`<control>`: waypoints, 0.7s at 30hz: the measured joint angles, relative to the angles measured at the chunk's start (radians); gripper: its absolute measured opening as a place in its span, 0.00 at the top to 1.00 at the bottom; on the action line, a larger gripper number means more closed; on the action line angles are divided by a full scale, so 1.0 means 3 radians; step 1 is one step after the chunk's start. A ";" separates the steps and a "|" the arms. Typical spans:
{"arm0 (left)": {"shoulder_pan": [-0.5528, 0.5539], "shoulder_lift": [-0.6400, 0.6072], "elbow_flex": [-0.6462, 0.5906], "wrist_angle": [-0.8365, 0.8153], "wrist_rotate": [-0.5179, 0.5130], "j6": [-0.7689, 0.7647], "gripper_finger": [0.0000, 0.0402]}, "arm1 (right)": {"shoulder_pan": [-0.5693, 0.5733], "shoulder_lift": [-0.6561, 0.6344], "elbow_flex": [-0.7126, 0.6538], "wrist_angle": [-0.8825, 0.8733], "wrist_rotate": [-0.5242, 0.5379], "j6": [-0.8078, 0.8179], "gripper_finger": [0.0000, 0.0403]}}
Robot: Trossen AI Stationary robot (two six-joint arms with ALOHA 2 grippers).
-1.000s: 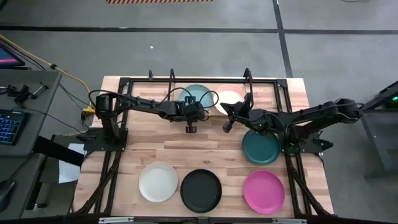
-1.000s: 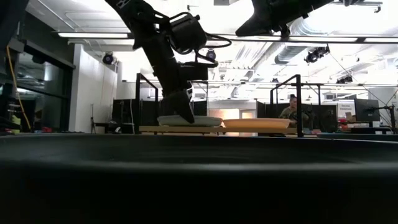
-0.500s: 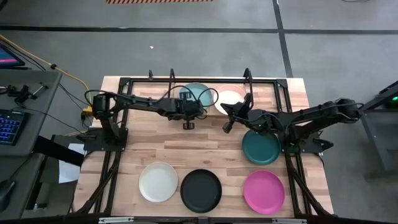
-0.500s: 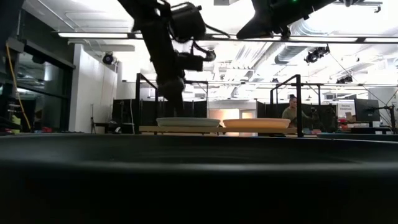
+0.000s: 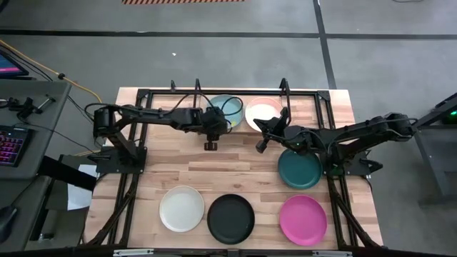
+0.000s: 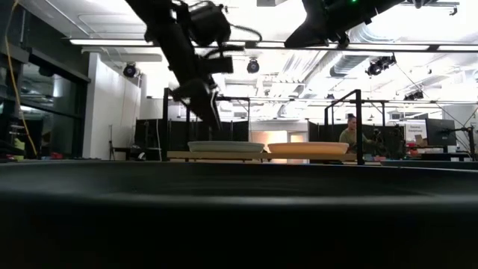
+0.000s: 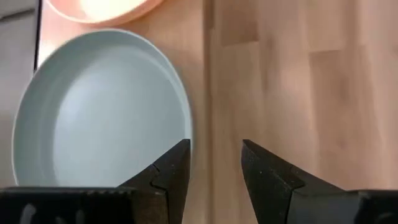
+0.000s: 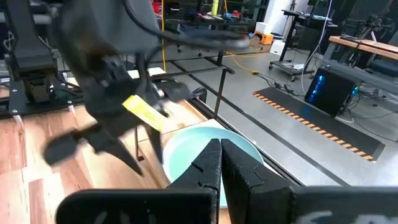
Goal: Place and stack plates onto a shelf
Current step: Stack the light blue plate on top of the light orange plate on the shelf
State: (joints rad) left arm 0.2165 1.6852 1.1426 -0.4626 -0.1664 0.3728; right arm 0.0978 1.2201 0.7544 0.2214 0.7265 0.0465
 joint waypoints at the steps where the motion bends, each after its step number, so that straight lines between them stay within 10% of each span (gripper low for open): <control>1: 0.0033 0.0023 -0.0011 -0.0007 -0.0001 0.0033 0.67 | 0.0000 0.0000 0.0000 0.0001 0.0000 -0.0001 1.00; 21: 0.0394 0.0099 -0.0006 0.0122 0.0440 -0.0069 0.67 | -0.0001 0.0000 0.0000 0.0001 0.0000 0.0003 1.00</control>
State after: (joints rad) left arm 0.3347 1.7149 1.1408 -0.4260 -0.0345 0.3519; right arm 0.0975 1.2201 0.7544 0.2218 0.7265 0.0475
